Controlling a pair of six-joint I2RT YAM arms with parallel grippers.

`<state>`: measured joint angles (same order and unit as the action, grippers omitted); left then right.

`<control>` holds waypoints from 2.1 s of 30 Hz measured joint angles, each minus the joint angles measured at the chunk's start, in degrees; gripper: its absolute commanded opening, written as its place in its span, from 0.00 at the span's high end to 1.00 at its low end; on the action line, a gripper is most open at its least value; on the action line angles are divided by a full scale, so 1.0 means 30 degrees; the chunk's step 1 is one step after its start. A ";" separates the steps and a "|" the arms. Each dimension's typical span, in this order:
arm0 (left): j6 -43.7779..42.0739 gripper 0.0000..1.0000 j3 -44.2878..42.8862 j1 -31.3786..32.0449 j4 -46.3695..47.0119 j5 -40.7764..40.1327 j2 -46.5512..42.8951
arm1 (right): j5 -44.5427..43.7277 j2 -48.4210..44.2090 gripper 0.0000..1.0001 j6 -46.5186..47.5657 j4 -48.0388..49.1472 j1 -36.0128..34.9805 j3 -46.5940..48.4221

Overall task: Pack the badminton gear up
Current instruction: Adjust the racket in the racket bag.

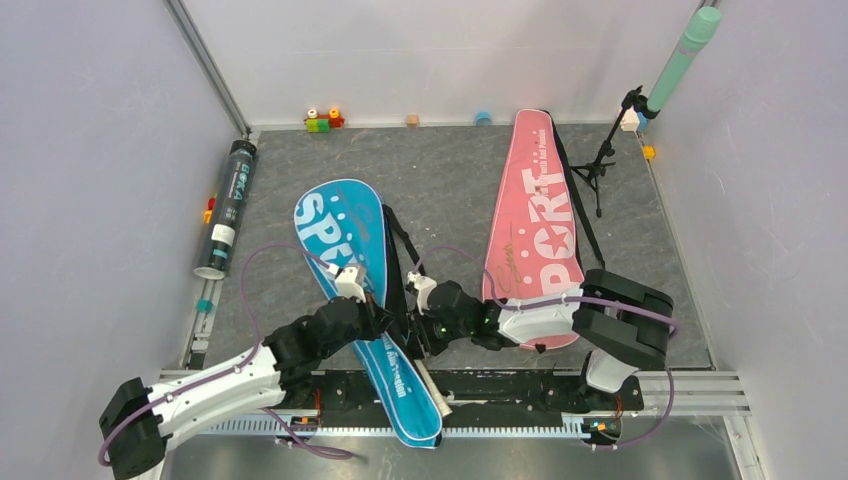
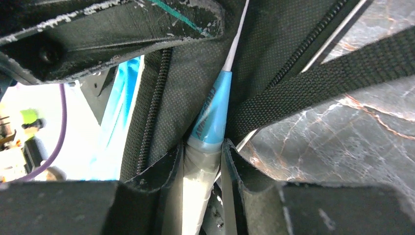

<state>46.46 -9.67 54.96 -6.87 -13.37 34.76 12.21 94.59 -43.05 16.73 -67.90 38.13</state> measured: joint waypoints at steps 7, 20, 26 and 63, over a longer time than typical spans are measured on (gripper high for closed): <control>0.0335 0.98 0.0073 0.0503 -0.0321 -0.0372 -0.1501 | 0.3242 0.0066 0.44 0.0277 0.2980 0.0393 -0.1144; 0.1166 0.98 0.1377 0.0729 -0.1676 -0.1071 -0.8735 | -0.3104 -0.8051 0.02 0.5370 0.0080 0.1115 -0.2164; 0.1217 0.98 0.1537 0.0729 -0.2098 -0.1093 -0.9719 | -0.7191 -1.1489 0.02 0.4998 -0.0007 0.2317 -0.4998; 0.1719 0.96 0.2390 0.0729 0.1093 0.0248 -0.8364 | -0.4000 0.2943 1.00 0.5668 0.9340 0.3759 -0.0852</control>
<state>51.62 -2.50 57.14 -3.60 -12.62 9.67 0.21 103.42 -26.04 44.75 -56.62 35.57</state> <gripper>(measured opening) 0.053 0.010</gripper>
